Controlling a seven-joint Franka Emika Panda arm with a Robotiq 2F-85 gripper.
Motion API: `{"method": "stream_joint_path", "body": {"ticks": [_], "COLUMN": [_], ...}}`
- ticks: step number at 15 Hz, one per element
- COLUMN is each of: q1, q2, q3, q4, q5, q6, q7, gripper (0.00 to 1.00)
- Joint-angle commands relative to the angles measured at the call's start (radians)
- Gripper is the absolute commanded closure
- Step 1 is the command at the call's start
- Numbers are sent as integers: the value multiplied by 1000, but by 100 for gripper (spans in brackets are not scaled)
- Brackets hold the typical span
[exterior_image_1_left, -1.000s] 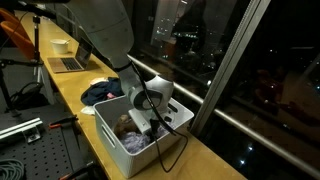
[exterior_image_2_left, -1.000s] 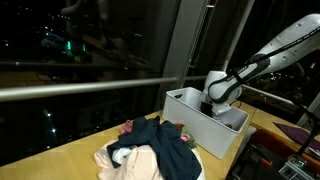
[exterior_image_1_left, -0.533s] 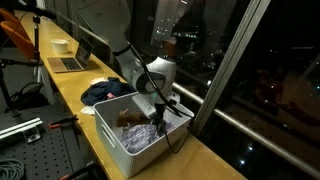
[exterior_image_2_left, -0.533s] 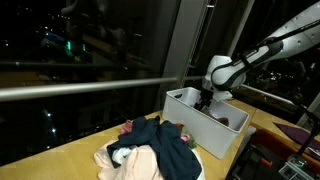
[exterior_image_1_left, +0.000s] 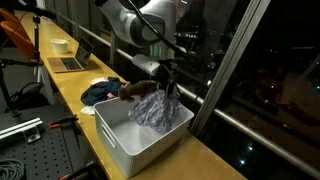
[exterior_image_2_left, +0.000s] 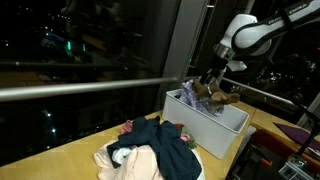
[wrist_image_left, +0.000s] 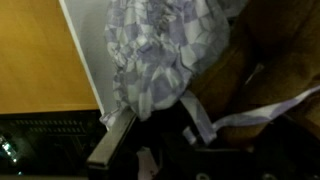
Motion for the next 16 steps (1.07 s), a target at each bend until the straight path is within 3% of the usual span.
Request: {"method": "stream_joint_path", "body": {"ticks": [1, 6, 11, 13, 16], "q1": [48, 139, 253, 300, 340], "q2": [-163, -259, -223, -187, -145], "q3": [24, 133, 293, 345, 378], "q4": [-22, 66, 172, 204, 161], "q5": [-79, -212, -181, -164, -155], "q6": [-82, -261, -421, -435, -347], "q7": [61, 151, 239, 268, 268], "gripper": [100, 100, 100, 100, 100]}}
